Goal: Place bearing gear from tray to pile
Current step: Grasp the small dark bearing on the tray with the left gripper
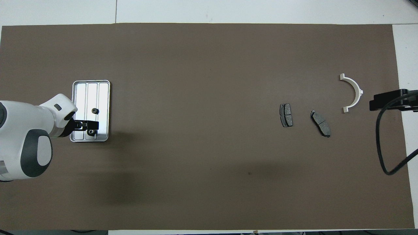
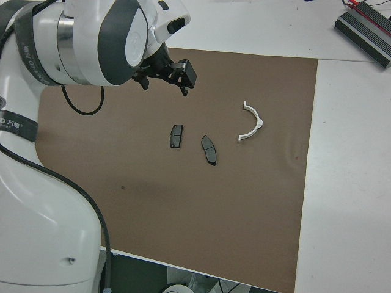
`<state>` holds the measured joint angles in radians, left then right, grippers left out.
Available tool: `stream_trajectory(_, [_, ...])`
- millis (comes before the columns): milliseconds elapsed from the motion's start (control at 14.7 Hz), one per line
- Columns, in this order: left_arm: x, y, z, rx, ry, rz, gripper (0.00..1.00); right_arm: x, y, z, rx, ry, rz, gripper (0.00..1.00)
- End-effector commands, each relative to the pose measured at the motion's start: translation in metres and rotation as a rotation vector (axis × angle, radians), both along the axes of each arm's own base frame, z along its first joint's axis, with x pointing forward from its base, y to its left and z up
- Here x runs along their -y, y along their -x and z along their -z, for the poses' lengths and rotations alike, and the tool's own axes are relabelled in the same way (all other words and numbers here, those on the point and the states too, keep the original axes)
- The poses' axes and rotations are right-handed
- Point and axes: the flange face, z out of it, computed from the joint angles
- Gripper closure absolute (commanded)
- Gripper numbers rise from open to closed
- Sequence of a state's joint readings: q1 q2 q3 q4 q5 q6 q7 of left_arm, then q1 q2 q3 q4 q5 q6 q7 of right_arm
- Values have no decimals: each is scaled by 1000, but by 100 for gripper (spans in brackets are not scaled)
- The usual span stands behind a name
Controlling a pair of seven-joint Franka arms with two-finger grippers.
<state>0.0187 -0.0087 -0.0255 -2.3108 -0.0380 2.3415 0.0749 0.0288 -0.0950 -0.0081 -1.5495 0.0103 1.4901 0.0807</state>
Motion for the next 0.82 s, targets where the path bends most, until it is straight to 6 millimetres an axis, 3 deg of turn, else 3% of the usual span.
stream_trajectory(0, [-4,-1,8,11,-11,13,5,4,7,0,-9,-2,-10,0])
stream_trajectory(751, [-5,9,31,-39,-10,8,5,4,7,0,-9,-2,-10,0])
